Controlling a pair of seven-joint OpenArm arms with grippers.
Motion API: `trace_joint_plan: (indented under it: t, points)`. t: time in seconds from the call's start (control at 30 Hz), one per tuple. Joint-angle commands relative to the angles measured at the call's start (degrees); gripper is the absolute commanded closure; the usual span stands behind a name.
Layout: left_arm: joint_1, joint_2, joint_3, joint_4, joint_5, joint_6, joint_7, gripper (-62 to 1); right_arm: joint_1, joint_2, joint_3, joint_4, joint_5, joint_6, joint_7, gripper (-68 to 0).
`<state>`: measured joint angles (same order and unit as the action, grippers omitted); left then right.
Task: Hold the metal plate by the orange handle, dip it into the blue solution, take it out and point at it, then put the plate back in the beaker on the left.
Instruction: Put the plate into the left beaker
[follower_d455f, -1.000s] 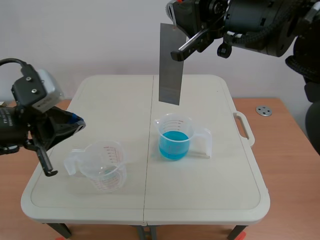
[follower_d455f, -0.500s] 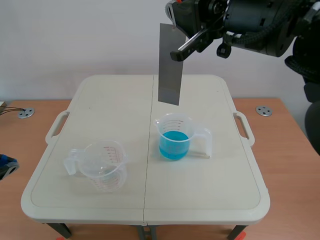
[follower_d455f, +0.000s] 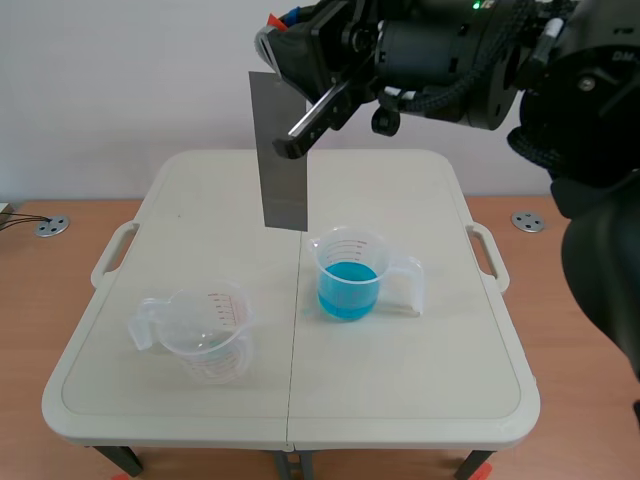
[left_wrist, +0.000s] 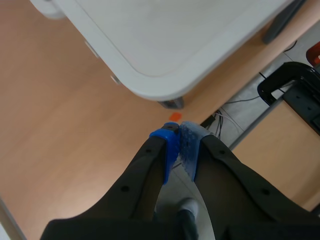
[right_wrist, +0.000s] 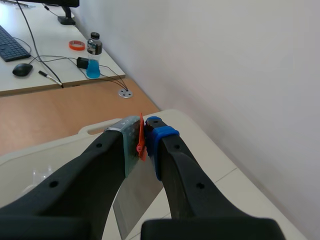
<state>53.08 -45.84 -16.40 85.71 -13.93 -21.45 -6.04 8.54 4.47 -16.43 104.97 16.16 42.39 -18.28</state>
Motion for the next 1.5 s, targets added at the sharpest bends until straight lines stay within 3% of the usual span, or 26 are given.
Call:
trace_joint_plan:
  t: [0.0,0.47,0.63,1.13,1.47]
  points:
    - [0.48,1.38,-0.57,0.26,0.7,-0.04,-0.59,-1.3,0.85,-0.09,-1.14,1.29,1.03,0.33,1.01,-1.3]
    - [6.51,9.38,-0.72,0.15,10.4,-0.07,-0.59,-1.3,0.85,-0.22,-10.95,1.27,1.03,0.33,2.78,-1.3]
    - [6.93,11.21,-0.7,0.04,13.44,-0.11,-0.5,-1.3,0.85,-0.22,-13.6,1.27,1.01,-0.81,3.19,-1.3]
    - [6.86,13.75,-0.66,-1.11,15.74,-0.33,-0.9,-1.3,0.85,-0.22,-17.03,1.27,0.92,-4.02,3.21,-1.3]
    - [6.86,13.9,-0.66,-1.11,15.72,-0.33,-1.05,-1.3,0.83,-0.22,-17.03,-1.16,0.79,-4.04,5.03,-1.3]
